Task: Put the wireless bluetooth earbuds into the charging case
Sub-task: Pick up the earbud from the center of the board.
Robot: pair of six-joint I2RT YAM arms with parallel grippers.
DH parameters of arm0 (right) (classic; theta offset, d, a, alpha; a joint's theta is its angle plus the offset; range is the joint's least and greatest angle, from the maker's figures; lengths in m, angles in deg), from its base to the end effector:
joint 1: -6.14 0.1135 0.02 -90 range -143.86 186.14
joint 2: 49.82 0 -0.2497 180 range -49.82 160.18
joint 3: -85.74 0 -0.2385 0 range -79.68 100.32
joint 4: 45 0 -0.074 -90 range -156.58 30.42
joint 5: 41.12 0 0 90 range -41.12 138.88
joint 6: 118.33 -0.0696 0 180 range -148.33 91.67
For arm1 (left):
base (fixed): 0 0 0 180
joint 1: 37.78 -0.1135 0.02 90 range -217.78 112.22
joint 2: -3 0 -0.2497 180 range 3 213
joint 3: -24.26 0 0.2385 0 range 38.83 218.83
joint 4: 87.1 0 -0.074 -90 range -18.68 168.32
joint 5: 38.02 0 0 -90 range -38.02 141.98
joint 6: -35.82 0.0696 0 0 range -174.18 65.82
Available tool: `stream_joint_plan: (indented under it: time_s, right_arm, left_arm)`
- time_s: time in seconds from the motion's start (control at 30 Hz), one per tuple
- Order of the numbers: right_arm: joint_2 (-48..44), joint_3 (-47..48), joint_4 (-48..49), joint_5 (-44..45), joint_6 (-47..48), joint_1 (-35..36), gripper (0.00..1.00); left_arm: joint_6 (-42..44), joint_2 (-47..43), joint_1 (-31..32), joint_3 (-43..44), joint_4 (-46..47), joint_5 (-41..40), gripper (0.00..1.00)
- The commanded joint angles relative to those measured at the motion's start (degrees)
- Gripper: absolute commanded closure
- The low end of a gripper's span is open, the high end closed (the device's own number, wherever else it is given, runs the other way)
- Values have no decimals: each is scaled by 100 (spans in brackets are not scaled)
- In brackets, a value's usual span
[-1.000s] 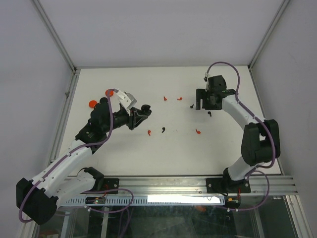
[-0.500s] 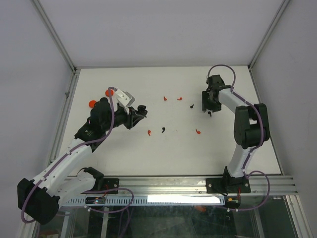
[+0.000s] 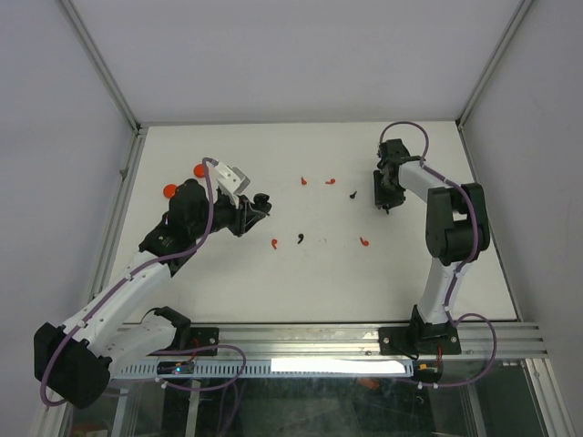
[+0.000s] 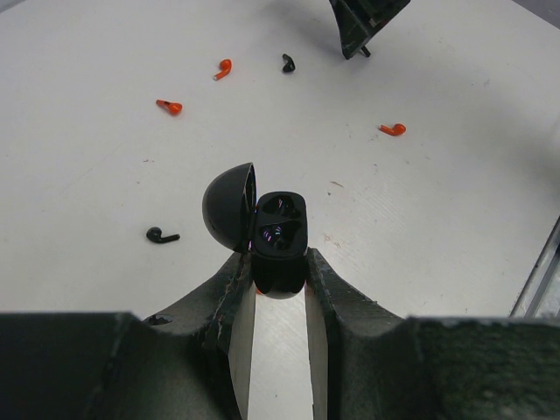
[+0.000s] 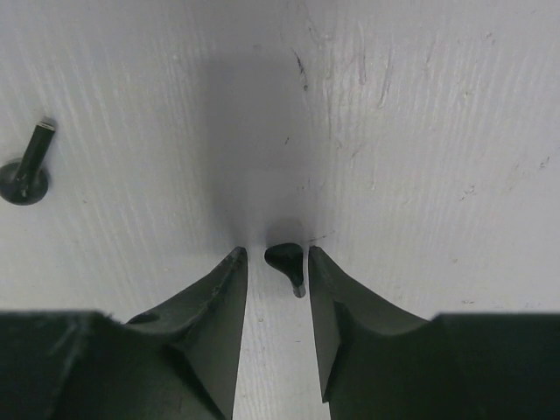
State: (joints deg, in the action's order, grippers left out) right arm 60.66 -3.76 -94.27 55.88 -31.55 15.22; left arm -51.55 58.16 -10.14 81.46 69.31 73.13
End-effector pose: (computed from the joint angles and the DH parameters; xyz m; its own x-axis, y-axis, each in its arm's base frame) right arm 0.3788 0.0519 0.1321 -0.9284 -0.0919 -0.3601 -0.0620 0.9937 -0.0939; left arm 0.2053 -0.1359 0.2759 -0.2916 0.2010 -0.9352 0.7441 0.6620 -0.0897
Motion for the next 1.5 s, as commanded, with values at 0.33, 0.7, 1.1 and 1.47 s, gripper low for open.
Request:
stream_joint_plan:
  time_s: [0.33, 0.7, 1.1, 1.47]
  right_arm:
    - [-22, 50, -68, 93, 59, -36, 73]
    - [-967, -427, 245, -152, -100, 229, 82]
    - [-2660, -727, 912, -228, -401, 1467, 83]
    - [-3559, -685, 1658, -304, -486, 2575, 83]
  left_arm:
    - [145, -20, -83, 307, 66, 308, 100]
    - [193, -266, -83, 149, 309, 556, 100]
    - [-207, -731, -88, -357, 1286, 774, 100]
    - [-345, -832, -92, -575, 1659, 616, 100]
